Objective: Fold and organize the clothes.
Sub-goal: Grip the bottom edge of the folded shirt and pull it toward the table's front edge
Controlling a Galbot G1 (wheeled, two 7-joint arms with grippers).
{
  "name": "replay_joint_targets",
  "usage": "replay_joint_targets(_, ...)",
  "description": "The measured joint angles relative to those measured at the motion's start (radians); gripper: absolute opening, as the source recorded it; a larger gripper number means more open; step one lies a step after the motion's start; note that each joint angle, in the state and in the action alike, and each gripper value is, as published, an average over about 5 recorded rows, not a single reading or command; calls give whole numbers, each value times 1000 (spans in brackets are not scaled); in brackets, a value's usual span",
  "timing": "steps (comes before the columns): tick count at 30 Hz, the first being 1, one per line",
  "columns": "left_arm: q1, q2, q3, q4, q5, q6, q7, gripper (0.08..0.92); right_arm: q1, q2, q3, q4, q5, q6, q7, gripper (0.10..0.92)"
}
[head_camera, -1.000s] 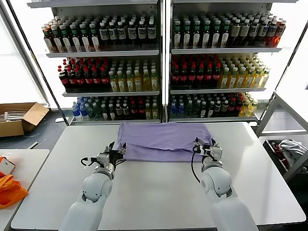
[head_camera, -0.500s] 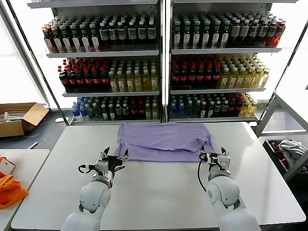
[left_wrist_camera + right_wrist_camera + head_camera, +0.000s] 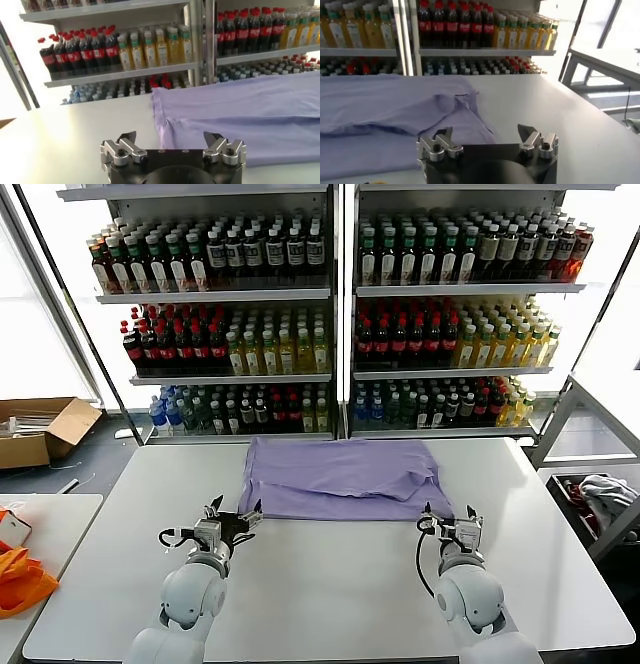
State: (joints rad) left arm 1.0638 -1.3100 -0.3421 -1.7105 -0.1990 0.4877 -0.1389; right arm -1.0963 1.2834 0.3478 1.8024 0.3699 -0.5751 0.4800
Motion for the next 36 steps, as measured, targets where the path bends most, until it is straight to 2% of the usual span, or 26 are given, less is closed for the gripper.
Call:
replay_joint_targets(11, -17, 7, 11, 24, 9, 9, -4, 804, 17, 11, 6, -38, 7, -2, -13, 823)
replay_joint_targets(17, -31, 7, 21, 44, 13, 11, -5, 673, 19, 21, 5, -59, 9, -2, -21, 799)
replay_joint_targets(36, -4, 15, 39, 49, 7, 51, 3, 141, 9, 37, 6, -89, -3, 3, -52, 269)
